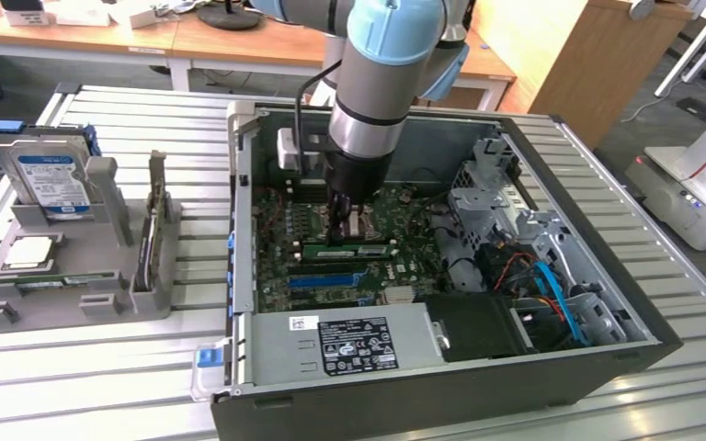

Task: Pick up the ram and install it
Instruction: 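Press down the ram until it locks into place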

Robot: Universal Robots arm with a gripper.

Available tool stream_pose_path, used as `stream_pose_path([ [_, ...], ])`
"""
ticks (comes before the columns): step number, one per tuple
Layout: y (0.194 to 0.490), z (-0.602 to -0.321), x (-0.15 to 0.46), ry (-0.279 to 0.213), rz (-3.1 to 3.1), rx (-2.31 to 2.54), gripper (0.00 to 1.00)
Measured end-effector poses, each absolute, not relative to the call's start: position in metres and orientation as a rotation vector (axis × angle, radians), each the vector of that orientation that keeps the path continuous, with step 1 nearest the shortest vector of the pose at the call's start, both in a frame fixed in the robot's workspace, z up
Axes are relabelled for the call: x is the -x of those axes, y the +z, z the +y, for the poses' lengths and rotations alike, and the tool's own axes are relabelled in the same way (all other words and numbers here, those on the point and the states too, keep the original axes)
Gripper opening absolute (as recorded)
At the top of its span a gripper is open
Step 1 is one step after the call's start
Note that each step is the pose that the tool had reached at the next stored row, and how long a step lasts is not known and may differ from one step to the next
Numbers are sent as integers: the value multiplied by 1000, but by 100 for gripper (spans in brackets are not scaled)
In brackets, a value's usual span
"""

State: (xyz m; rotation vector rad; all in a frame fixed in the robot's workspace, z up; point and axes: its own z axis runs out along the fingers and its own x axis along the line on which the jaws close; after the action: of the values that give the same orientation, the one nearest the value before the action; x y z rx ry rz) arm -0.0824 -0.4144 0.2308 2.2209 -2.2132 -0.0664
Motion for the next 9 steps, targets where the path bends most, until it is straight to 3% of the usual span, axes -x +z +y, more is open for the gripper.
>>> stream_pose_path([
  [9, 229, -414, 82, -66, -2213, -2221, 11],
])
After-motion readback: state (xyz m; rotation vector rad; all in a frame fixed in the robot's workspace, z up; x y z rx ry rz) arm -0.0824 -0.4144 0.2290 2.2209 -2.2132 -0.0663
